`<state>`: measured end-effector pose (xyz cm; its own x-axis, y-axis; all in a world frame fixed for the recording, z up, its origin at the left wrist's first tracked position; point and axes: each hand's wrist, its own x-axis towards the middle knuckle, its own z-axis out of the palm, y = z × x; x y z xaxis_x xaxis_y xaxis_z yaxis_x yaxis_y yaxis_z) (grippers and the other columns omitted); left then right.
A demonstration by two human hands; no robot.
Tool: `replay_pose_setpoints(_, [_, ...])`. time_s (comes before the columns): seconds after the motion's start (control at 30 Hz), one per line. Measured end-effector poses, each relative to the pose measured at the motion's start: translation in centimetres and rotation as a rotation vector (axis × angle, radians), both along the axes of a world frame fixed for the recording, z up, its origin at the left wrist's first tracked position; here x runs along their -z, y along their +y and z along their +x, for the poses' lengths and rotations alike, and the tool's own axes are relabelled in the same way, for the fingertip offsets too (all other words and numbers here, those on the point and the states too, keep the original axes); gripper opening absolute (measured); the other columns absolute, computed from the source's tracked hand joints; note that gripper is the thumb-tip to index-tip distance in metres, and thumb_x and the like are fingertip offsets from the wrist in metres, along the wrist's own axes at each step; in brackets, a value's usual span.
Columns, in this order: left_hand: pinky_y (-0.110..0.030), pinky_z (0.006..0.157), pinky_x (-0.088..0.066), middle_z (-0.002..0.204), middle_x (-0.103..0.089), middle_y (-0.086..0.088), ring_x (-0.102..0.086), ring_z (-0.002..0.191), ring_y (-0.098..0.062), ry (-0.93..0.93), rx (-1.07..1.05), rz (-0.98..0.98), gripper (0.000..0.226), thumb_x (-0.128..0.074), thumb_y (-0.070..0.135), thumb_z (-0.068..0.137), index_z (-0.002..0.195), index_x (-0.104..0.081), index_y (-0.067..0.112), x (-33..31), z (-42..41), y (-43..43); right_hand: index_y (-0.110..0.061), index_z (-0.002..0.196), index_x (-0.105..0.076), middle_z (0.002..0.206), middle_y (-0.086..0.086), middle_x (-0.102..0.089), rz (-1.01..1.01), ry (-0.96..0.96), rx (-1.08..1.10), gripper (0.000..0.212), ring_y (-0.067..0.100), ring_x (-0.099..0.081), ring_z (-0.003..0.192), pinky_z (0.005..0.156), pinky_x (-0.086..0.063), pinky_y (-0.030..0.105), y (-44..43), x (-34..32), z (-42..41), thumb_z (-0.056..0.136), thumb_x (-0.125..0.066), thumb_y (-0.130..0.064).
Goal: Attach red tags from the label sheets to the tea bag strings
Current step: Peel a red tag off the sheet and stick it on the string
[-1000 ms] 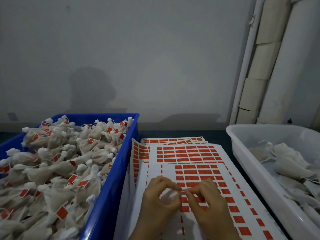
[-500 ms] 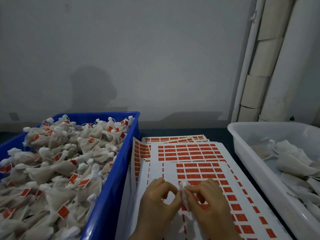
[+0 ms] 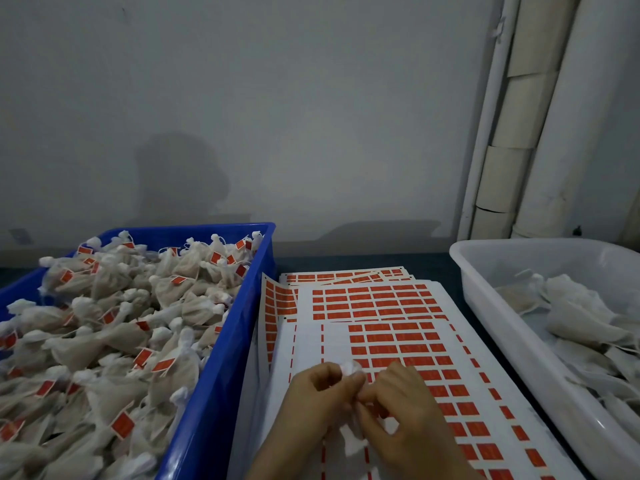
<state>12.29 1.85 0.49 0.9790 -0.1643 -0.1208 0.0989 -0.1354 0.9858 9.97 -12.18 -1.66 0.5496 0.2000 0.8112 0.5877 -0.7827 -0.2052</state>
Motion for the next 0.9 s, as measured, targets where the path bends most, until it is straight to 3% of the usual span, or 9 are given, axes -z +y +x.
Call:
replay_pose_setpoints(0.07, [-0.023, 0.075, -0.055, 0.084, -0.072, 0.008, -0.069, 0.083, -0.013, -0.008, -0.036, 0.028, 0.02, -0.068, 0.039, 0.08, 0.091, -0.068, 0.022, 0.0, 0.0, -0.1, -0.023, 0.068, -0.067, 0.071, -0.017, -0.065, -0.025, -0.002, 0.009, 0.018, -0.002, -0.054, 0.069, 0.073, -0.048, 0.011, 0.0, 0.2, 0.1, 0.077, -0.064, -0.038])
replay_pose_setpoints(0.17, [-0.018, 0.071, -0.053, 0.087, -0.07, 0.01, -0.066, 0.084, -0.01, -0.1, -0.083, 0.044, 0.021, -0.07, 0.039, 0.079, 0.092, -0.065, 0.023, 0.2, 0.0, -0.1, -0.023, 0.07, -0.067, 0.072, -0.016, -0.065, -0.004, 0.035, 0.005, 0.034, -0.002, -0.052, 0.074, 0.076, -0.045, 0.009, 0.1, 0.3, 0.1, 0.089, -0.048, -0.044])
replay_pose_setpoints(0.3, [-0.01, 0.066, -0.05, 0.092, -0.067, 0.008, -0.063, 0.086, -0.008, -0.203, -0.11, 0.059, 0.011, -0.068, 0.023, 0.084, 0.091, -0.06, 0.023, 0.5, 0.2, 0.0, -0.024, 0.073, -0.069, 0.072, -0.017, -0.063, 0.024, 0.051, 0.017, 0.017, -0.003, -0.049, 0.077, 0.074, -0.045, 0.01, -0.3, 0.7, 0.5, 0.078, -0.062, -0.039])
replay_pose_setpoints(0.4, [-0.01, 0.071, -0.051, 0.097, -0.063, 0.01, -0.061, 0.089, -0.005, -0.288, -0.084, 0.136, 0.011, -0.064, 0.022, 0.087, 0.094, -0.056, 0.026, 1.1, 0.4, 0.1, -0.024, 0.075, -0.071, 0.08, -0.013, -0.066, 0.045, 0.03, 0.043, 0.015, 0.0, -0.05, 0.085, 0.077, -0.049, 0.017, -0.3, 0.7, 0.6, 0.077, -0.067, -0.038])
replay_pose_setpoints(0.5, [-0.006, 0.073, -0.047, 0.094, -0.059, 0.019, -0.055, 0.092, 0.005, -0.467, -0.034, 0.258, 0.015, -0.064, 0.023, 0.088, 0.087, -0.053, 0.032, 1.5, 0.4, 0.3, -0.026, 0.086, -0.073, 0.103, -0.009, -0.068, 0.012, 0.016, 0.058, 0.02, 0.008, -0.048, 0.106, 0.092, -0.042, 0.031, -0.1, 0.4, 0.6, 0.068, -0.071, -0.035])
replay_pose_setpoints(0.63, [-0.008, 0.089, -0.045, 0.1, -0.055, 0.028, -0.053, 0.094, 0.01, -0.744, 0.041, 0.489, 0.017, -0.062, 0.029, 0.086, 0.087, -0.049, 0.041, 1.8, 0.4, 0.6, -0.029, 0.094, -0.072, 0.112, -0.012, -0.066, -0.085, -0.038, 0.043, 0.021, 0.011, -0.057, 0.111, 0.094, -0.04, 0.042, 0.0, -0.1, 0.6, 0.086, -0.055, -0.039])
replay_pose_setpoints(0.73, [-0.003, 0.078, -0.047, 0.095, -0.061, 0.019, -0.055, 0.08, 0.011, -0.955, -0.051, 0.516, 0.019, -0.065, 0.028, 0.077, 0.094, -0.058, 0.031, 1.8, 0.5, 0.7, -0.024, 0.09, -0.073, 0.099, -0.012, -0.07, -0.051, -0.052, 0.05, 0.047, 0.008, -0.064, 0.096, 0.089, -0.046, 0.042, 0.2, -0.1, 0.5, 0.095, -0.033, -0.047])
replay_pose_setpoints(0.8, [0.0, 0.069, -0.046, 0.092, -0.055, 0.028, -0.057, 0.071, 0.007, -0.919, -0.159, 0.449, 0.029, -0.069, 0.026, 0.076, 0.092, -0.049, 0.039, 1.6, 0.3, 0.7, -0.024, 0.082, -0.073, 0.091, -0.013, -0.071, -0.019, -0.011, 0.054, 0.046, 0.004, -0.063, 0.092, 0.088, -0.048, 0.036, 0.2, 0.0, 0.4, 0.093, -0.035, -0.048])
replay_pose_setpoints(0.9, [-0.005, 0.064, -0.046, 0.08, -0.058, 0.023, -0.058, 0.08, 0.001, -0.639, -0.292, 0.338, 0.029, -0.074, 0.021, 0.079, 0.079, -0.049, 0.036, 1.6, 0.2, 0.3, -0.024, 0.075, -0.07, 0.085, -0.015, -0.068, -0.029, 0.015, 0.048, 0.039, 0.0, -0.056, 0.089, 0.085, -0.045, 0.022, -0.1, 0.2, 0.4, 0.09, -0.042, -0.046])
